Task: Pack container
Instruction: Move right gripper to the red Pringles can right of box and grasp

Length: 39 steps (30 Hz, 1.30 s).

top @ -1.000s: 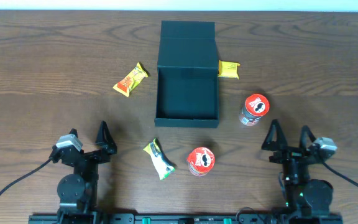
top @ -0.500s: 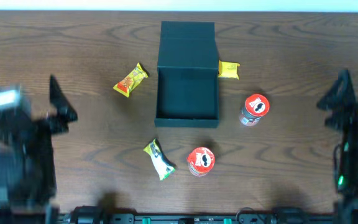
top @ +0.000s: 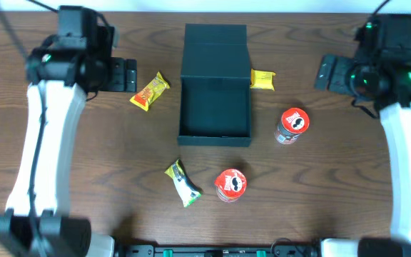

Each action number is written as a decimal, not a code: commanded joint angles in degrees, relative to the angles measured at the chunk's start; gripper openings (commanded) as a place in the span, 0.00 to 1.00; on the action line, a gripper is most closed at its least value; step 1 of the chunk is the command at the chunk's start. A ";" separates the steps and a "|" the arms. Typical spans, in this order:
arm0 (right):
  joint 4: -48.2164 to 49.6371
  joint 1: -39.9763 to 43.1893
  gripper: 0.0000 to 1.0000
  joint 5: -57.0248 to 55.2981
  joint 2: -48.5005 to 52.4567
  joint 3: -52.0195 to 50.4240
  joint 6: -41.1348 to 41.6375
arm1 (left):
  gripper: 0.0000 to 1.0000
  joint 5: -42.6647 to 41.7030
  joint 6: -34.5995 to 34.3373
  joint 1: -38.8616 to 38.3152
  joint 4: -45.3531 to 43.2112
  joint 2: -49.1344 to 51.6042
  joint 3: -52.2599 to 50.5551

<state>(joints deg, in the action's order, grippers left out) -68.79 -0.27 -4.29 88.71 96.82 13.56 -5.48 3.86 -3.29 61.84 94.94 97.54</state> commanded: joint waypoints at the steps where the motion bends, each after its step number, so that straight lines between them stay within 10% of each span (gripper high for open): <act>1: -2.01 -0.57 0.99 5.66 3.37 0.94 -0.37 | 0.95 -2.08 -0.04 -0.44 1.44 5.86 1.07; 10: 3.48 -0.98 0.99 3.93 5.03 -14.47 9.86 | 0.96 -11.50 -0.48 -1.66 1.53 17.51 -2.25; 17: 19.04 -1.40 0.99 9.09 -2.29 -34.75 9.77 | 0.95 3.10 -8.15 -3.65 -4.42 11.52 -10.93; 39: 29.38 -5.07 0.99 10.75 0.87 -35.87 10.84 | 0.96 5.88 -9.86 -5.75 -12.31 5.88 -16.94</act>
<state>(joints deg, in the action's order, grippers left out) -39.33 -4.95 6.85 88.09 59.94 23.57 -0.82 -5.17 -9.13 49.45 101.10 80.97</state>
